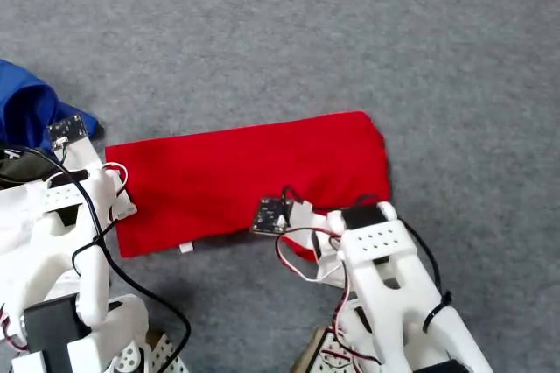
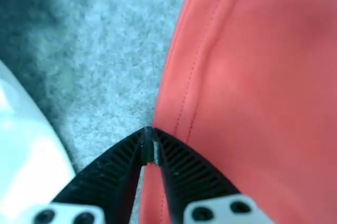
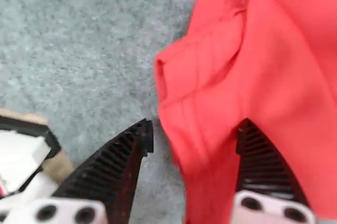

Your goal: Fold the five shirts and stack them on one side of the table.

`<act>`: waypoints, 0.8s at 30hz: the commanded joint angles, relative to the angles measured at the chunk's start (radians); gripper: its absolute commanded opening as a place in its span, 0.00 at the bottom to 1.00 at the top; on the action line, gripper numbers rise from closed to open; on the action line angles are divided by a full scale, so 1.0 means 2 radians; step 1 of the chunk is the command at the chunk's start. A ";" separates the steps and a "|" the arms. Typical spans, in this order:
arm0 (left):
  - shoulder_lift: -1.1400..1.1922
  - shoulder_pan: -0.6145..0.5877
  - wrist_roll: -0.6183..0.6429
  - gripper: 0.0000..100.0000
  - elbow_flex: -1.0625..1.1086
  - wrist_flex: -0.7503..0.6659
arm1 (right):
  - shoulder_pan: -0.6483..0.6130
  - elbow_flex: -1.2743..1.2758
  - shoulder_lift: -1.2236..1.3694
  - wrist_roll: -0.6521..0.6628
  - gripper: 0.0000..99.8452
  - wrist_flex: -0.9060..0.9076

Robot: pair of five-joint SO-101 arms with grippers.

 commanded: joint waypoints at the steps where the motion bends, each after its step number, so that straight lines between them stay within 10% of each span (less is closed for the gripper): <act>1: -0.013 -0.007 -0.002 0.02 -0.002 -0.007 | -0.005 0.024 0.018 -0.004 0.26 -0.059; 24: -0.013 -0.007 -0.002 0.02 -0.002 -0.007 | -0.003 -0.086 0.047 -0.005 0.00 0.014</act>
